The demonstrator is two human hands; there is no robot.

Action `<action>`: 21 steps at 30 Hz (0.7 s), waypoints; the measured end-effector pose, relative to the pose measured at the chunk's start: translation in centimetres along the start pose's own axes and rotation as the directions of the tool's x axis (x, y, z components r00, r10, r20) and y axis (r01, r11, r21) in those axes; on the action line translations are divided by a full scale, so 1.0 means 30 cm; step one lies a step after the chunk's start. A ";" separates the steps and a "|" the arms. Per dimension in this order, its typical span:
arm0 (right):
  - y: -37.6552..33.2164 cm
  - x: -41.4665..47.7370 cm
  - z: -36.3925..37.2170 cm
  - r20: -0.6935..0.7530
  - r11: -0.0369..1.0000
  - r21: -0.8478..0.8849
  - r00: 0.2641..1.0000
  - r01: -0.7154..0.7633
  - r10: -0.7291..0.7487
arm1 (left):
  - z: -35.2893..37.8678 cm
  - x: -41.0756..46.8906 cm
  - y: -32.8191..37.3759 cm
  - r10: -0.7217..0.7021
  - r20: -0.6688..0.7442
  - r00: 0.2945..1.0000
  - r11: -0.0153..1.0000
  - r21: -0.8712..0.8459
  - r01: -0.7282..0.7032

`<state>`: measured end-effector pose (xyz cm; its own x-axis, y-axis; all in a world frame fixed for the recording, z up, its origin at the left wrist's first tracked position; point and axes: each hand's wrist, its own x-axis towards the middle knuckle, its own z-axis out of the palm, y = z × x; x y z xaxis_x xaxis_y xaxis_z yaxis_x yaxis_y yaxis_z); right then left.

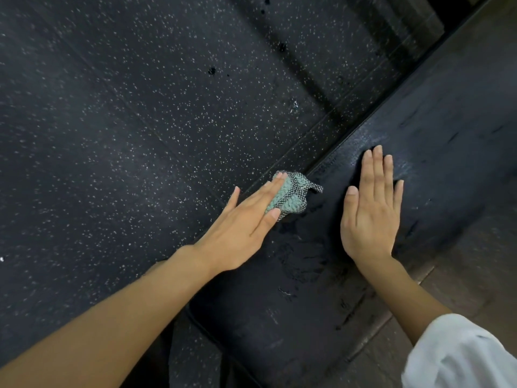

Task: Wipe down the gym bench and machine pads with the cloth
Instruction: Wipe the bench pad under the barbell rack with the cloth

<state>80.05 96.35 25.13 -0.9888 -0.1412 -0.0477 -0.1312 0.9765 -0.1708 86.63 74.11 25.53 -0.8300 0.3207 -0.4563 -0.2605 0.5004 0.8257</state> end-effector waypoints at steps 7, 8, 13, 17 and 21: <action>0.008 0.002 -0.002 0.016 0.999 -0.002 0.999 0.040 -0.040 | 0.002 0.188 0.121 -0.007 -0.074 0.997 1.000 0.016 0.008; 0.008 0.003 0.000 0.013 0.999 0.002 0.999 0.046 -0.046 | 0.001 0.211 0.131 -0.002 -0.081 0.997 1.000 0.017 0.003; 0.014 0.003 0.004 0.004 0.998 0.031 0.999 0.051 -0.051 | -0.008 0.205 0.104 0.027 -0.063 0.998 0.999 0.033 -0.025; 0.016 0.006 0.006 -0.007 0.997 0.045 0.998 0.056 -0.055 | -0.009 0.158 0.071 0.024 -0.041 0.999 0.999 0.047 -0.022; 0.020 0.005 0.006 -0.012 0.997 0.045 0.998 0.064 -0.064 | 0.003 0.084 0.046 0.012 -0.059 0.998 0.999 0.032 -0.010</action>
<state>79.85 96.89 24.86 -0.9792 -0.2013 -0.0248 -0.1912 0.9572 -0.2173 84.23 75.69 25.47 -0.8606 0.2785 -0.4263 -0.2364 0.5231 0.8189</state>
